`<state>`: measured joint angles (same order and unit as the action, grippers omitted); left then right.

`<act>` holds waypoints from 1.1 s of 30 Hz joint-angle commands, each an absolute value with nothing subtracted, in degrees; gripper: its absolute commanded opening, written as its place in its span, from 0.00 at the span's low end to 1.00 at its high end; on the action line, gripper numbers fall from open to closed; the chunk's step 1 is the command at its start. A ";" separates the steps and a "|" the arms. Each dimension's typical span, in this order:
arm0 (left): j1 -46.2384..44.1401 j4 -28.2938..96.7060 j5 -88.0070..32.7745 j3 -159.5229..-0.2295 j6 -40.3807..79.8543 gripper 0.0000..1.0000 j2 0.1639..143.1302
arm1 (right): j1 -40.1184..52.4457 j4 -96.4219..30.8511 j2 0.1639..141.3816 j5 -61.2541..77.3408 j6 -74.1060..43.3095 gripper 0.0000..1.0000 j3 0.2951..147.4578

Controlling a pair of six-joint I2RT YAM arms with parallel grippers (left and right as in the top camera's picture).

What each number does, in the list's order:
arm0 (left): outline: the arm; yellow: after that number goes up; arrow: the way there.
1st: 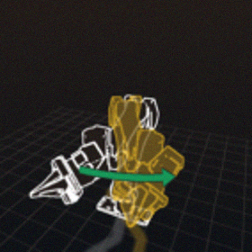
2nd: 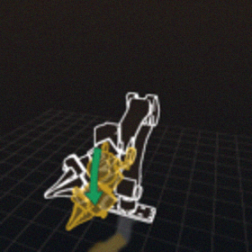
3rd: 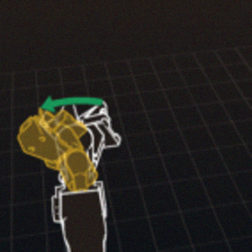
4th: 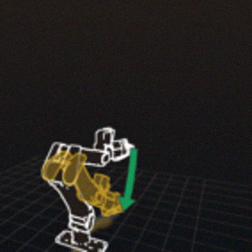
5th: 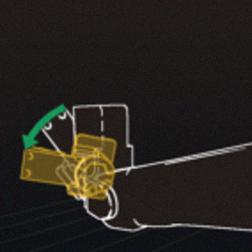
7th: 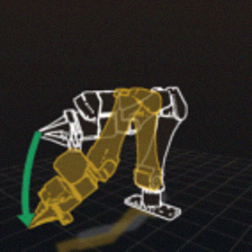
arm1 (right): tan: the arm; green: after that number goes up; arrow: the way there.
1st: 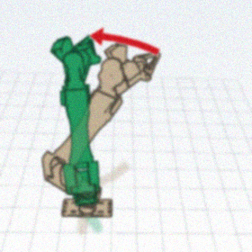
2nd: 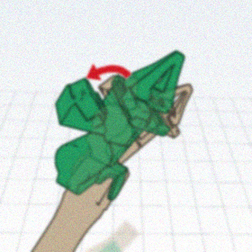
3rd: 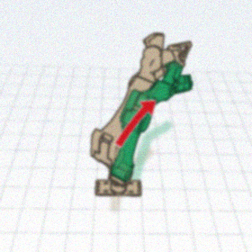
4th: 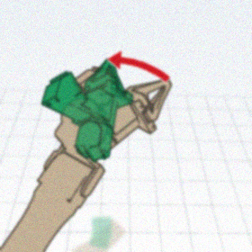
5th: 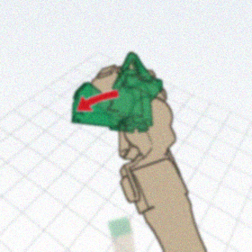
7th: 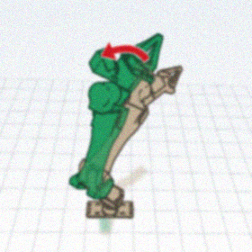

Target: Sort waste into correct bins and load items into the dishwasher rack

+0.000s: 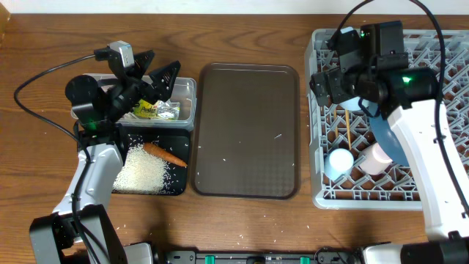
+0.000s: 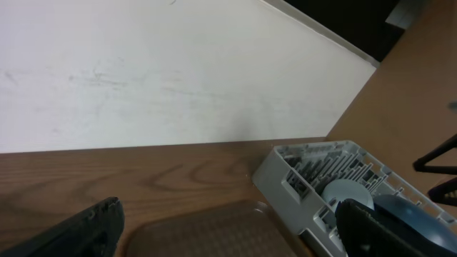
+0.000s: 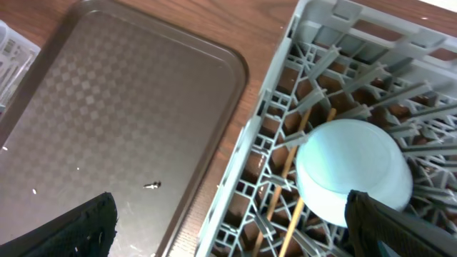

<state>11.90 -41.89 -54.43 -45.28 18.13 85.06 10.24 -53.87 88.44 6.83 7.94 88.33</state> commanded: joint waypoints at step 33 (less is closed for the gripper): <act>11.94 -42.33 -54.33 -45.23 17.39 0.96 84.12 | 5.08 -26.22 0.23 6.26 4.25 0.99 36.14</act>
